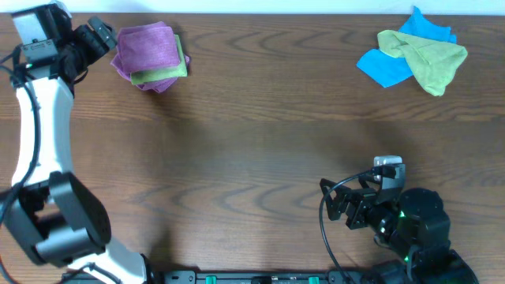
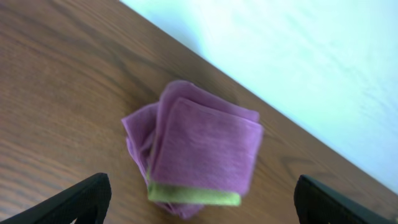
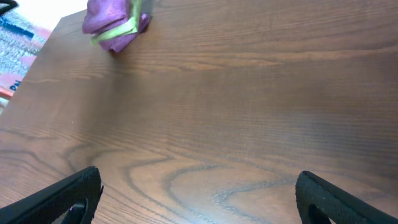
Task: Fold the cloth
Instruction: 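Release the cloth on the stack and lift the left gripper away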
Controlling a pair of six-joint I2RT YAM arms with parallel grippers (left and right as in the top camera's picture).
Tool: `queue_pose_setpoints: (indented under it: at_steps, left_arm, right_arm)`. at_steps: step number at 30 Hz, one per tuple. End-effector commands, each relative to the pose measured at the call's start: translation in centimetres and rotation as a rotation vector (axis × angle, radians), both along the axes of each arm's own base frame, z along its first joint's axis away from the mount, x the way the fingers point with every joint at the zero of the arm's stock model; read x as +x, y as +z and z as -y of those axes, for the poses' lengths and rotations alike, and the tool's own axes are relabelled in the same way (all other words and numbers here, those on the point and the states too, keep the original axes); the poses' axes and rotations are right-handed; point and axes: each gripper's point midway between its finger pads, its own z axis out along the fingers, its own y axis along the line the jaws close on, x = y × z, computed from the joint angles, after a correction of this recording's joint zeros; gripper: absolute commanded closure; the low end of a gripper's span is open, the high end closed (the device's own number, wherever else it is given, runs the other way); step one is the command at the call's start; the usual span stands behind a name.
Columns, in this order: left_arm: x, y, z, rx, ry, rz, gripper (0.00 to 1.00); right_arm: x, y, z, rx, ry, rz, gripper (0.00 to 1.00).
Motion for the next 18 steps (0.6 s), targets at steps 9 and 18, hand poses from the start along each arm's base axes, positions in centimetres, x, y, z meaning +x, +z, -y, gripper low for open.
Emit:
queue_pose_setpoints:
  at_steps: [9, 18]
  left_arm:
    - [-4.2, 8.7, 5.6, -0.106, -0.216, 0.156, 0.05]
    - [-9.4, 12.5, 7.8, -0.117, -0.254, 0.166, 0.05]
  right_arm:
    - [0.0, -0.1, 0.2, 0.010, -0.017, -0.005, 0.01]
    - [0.0, -0.1, 0.2, 0.009, -0.017, -0.005, 0.01]
